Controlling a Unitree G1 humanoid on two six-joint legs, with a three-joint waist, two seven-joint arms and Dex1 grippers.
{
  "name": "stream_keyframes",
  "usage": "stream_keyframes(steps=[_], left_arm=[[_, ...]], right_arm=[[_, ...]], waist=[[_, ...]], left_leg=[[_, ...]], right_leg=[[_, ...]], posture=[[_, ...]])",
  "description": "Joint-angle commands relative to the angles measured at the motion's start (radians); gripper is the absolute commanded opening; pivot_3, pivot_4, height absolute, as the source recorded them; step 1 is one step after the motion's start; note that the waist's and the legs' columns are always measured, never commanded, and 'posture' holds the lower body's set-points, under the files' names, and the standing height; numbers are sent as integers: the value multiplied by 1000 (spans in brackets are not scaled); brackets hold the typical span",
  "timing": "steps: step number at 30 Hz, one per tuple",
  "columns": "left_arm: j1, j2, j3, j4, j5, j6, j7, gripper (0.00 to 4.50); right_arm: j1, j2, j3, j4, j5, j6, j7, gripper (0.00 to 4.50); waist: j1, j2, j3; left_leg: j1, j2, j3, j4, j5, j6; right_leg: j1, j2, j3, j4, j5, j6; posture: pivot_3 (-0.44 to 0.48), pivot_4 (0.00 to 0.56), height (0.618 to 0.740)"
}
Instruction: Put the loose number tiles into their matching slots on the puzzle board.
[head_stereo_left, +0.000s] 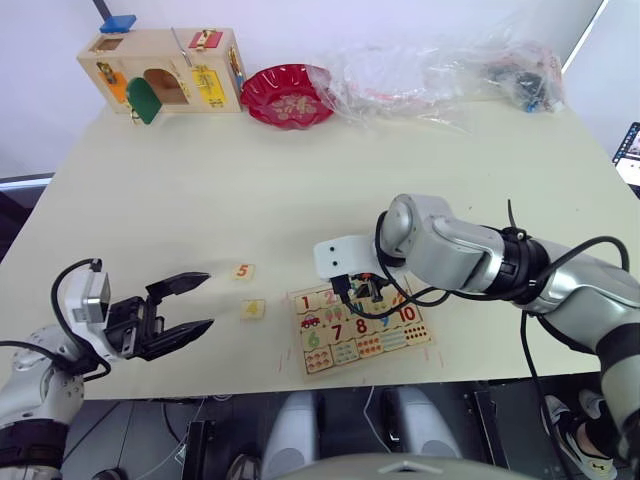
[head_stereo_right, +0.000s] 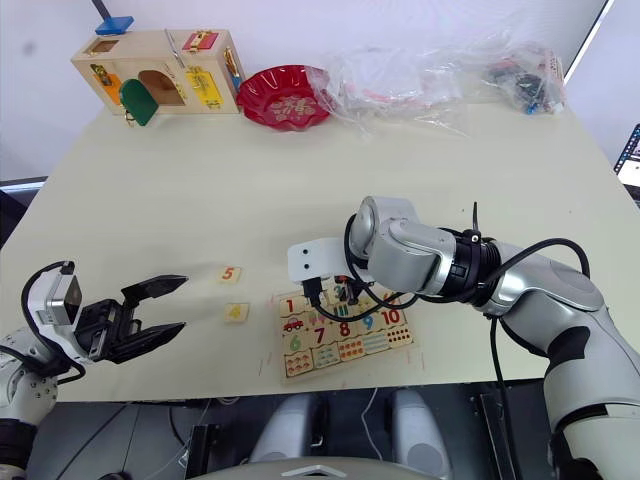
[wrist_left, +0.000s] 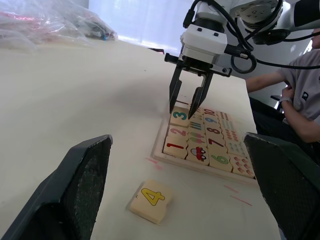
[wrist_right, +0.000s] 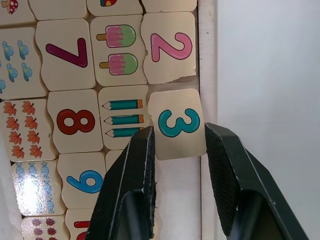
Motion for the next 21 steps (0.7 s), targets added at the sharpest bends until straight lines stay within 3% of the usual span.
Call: stream_keyframes(steps=[1,21], left_arm=[[-3,3,14,-24,-4,4,-29,4500],[28,-39,67,-88,27,40,-29,4500]], right_arm=[[-25,3,-7,-20,-11,-18,9,920],[-22,39,8,37,-72,-77,48,920]], waist=[[0,0,0],[0,0,0]], left_leg=[[0,0,0,0,0,0],[0,0,0,0,0,0]], right_leg=[[0,0,0,0,0,0],[0,0,0,0,0,0]], posture=[[0,150,740],[0,150,740]])
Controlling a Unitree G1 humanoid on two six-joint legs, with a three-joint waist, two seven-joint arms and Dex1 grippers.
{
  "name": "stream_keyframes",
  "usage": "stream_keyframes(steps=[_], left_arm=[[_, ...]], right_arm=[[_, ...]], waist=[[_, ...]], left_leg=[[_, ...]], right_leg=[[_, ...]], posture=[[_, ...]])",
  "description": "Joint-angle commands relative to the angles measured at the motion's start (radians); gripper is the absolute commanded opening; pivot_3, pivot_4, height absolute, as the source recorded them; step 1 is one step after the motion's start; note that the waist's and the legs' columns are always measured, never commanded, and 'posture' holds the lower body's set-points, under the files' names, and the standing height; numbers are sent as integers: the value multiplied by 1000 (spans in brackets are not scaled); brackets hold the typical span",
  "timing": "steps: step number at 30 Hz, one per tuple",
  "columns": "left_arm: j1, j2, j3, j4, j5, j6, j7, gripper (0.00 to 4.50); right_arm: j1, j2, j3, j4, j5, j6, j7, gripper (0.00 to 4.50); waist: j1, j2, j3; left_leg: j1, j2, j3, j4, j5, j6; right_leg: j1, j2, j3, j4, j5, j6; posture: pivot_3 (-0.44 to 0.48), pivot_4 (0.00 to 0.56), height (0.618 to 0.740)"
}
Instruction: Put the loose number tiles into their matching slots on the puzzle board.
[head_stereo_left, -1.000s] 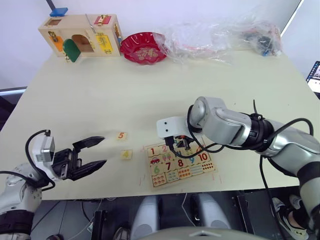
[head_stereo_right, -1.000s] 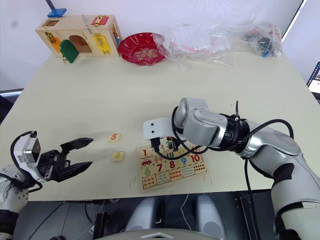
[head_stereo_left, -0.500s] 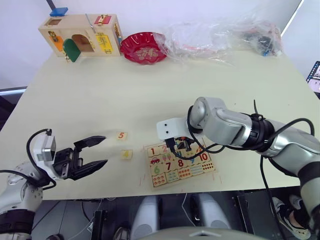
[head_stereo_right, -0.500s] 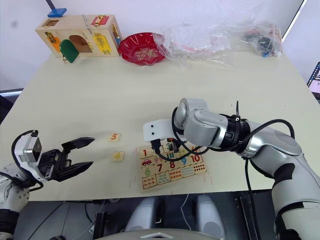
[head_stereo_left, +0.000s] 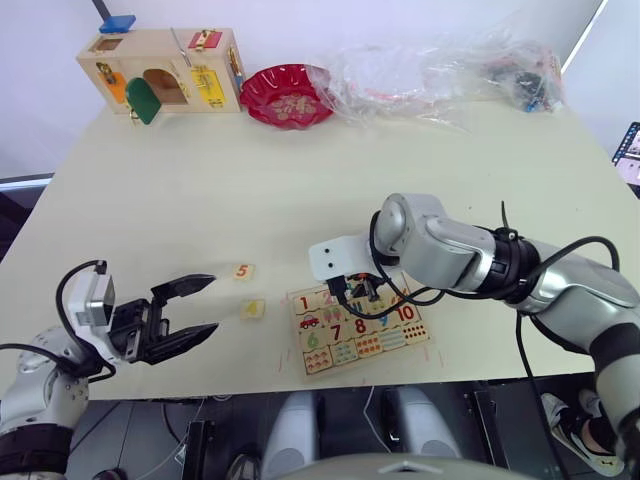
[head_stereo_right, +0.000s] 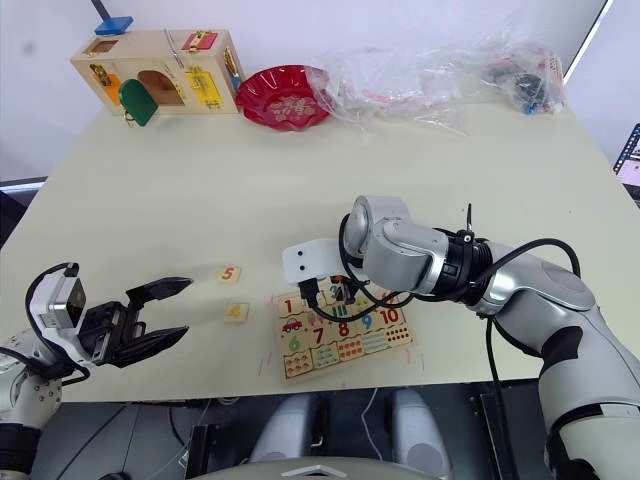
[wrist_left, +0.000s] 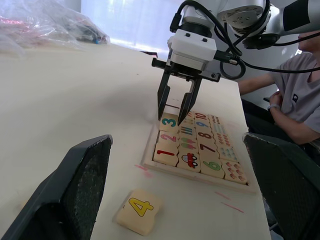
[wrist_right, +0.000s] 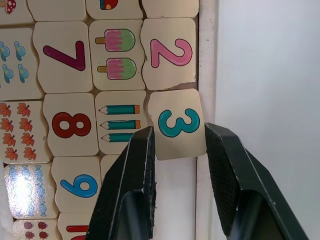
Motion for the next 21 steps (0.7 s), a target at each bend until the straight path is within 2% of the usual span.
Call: stream_keyframes(steps=[1,6,21], left_arm=[[2,-3,33,-16,5,1,-29,4500],[12,10,13,44,-6,-43,-29,4500],[19,17,11,41,-17,-49,-29,4500]], right_arm=[[-23,6,5,-9,-19,-17,13,920],[-24,7,7,-5,-34,-29,26,920],[-14,18,1,-8,-59,-31,54,920]], waist=[[0,0,0],[-1,0,0],[0,0,0]], left_leg=[[0,0,0,0,0,0],[0,0,0,0,0,0],[0,0,0,0,0,0]], right_leg=[[0,0,0,0,0,0],[0,0,0,0,0,0],[0,0,0,0,0,0]], posture=[[0,150,740],[0,150,740],[0,150,740]])
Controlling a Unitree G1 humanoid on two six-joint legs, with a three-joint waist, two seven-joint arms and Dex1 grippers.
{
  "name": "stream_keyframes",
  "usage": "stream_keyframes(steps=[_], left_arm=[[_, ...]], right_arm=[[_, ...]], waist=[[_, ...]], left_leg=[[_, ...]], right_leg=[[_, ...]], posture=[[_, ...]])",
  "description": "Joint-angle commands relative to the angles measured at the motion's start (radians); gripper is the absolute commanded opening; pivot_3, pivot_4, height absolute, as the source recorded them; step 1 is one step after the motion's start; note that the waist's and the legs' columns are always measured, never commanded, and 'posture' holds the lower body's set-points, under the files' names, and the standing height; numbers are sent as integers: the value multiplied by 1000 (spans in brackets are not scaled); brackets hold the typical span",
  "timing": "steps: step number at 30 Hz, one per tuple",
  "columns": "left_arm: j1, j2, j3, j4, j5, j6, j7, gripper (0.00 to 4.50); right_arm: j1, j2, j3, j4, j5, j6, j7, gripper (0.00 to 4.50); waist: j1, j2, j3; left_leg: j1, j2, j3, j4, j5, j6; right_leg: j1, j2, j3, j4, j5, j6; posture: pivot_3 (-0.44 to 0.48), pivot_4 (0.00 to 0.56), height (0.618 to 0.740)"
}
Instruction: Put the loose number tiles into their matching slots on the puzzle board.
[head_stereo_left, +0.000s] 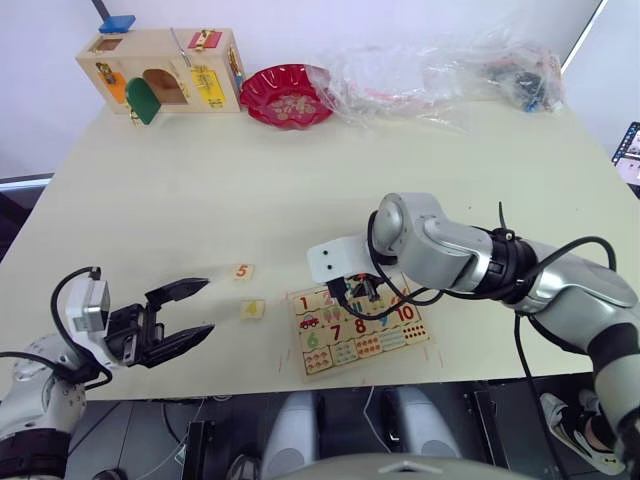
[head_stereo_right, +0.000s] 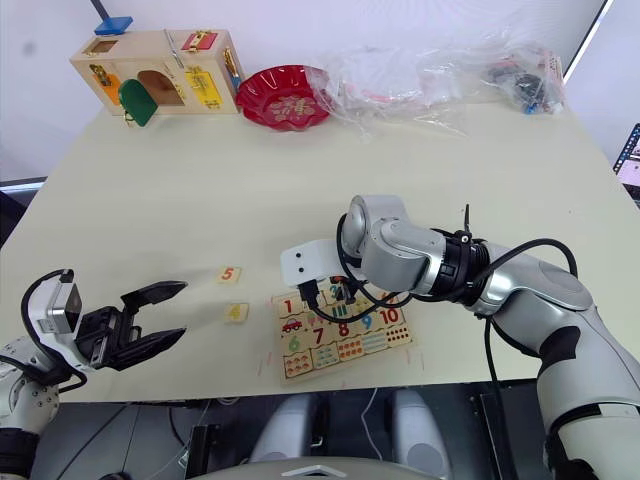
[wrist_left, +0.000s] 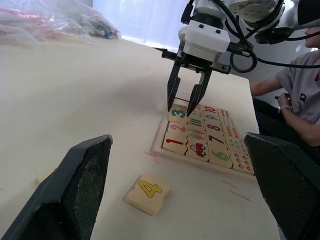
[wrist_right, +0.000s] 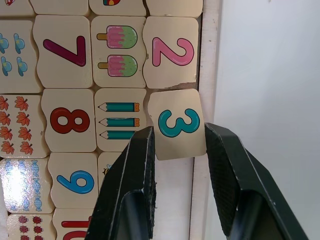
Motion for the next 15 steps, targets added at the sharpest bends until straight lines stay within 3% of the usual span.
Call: stream_keyframes(steps=[1,15], left_arm=[[7,18,8,-14,-22,-8,-29,4500],[-2,20,22,-20,-6,-1,-29,4500]], right_arm=[[-13,8,-3,-18,-8,0,8,920],[-13,8,-9,-7,-23,-24,12,920]], waist=[[0,0,0],[0,0,0]], left_leg=[[0,0,0,0,0,0],[0,0,0,0,0,0]], right_leg=[[0,0,0,0,0,0],[0,0,0,0,0,0]], posture=[[0,150,740],[0,150,740]])
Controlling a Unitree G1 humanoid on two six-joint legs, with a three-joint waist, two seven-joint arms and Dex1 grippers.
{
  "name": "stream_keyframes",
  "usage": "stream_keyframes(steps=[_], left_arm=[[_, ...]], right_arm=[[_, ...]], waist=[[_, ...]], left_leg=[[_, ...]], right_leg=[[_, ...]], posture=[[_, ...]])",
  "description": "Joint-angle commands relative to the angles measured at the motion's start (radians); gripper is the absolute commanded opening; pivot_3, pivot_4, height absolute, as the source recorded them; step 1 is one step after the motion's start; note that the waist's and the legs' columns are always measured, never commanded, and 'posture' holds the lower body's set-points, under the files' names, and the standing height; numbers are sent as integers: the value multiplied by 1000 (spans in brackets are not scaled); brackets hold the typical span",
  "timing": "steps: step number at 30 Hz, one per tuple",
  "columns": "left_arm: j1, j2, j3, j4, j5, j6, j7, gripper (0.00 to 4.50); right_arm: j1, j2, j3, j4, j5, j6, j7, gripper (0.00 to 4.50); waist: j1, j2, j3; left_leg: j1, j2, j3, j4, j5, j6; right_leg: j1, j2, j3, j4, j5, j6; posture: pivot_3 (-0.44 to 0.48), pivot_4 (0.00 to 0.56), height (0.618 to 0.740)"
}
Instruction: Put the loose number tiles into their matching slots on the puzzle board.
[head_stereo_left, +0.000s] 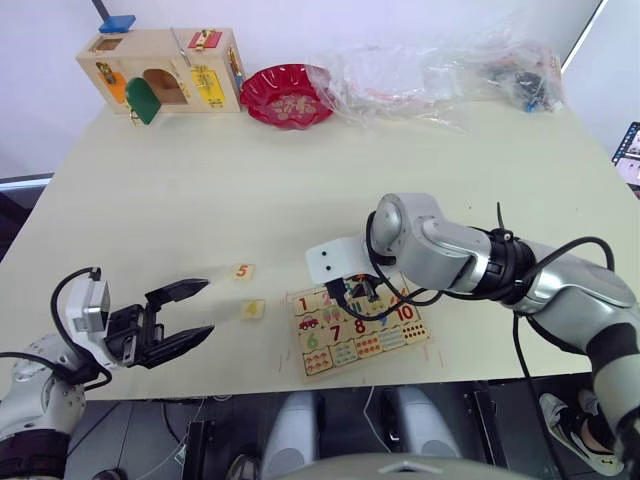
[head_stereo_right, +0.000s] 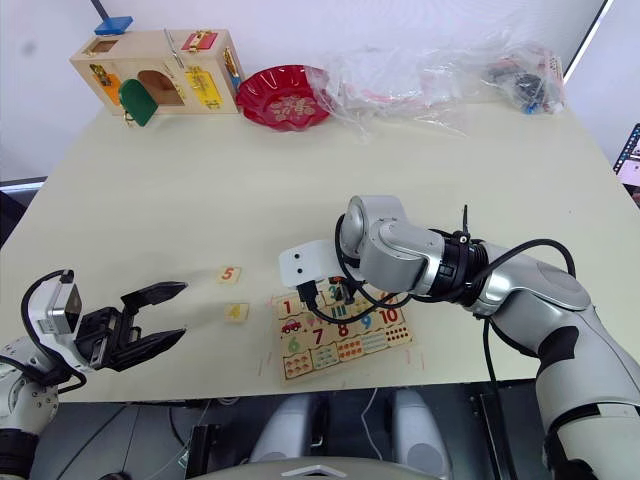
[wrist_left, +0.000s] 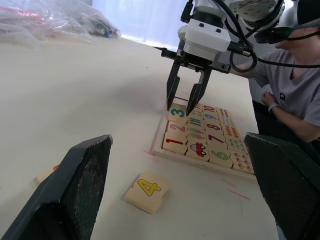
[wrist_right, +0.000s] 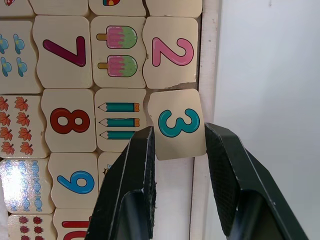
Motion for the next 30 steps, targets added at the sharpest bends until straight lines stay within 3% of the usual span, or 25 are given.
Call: stream_keyframes(steps=[1,30], left_arm=[[-2,19,23,-17,-5,-5,-29,4500],[-2,21,9,13,-13,-37,-29,4500]], right_arm=[[-14,2,-10,-6,-13,-20,4,920],[5,0,-16,-18,-35,-63,22,920]], waist=[[0,0,0],[0,0,0]], left_leg=[[0,0,0,0,0,0],[0,0,0,0,0,0]], right_leg=[[0,0,0,0,0,0],[0,0,0,0,0,0]], posture=[[0,150,740],[0,150,740]])
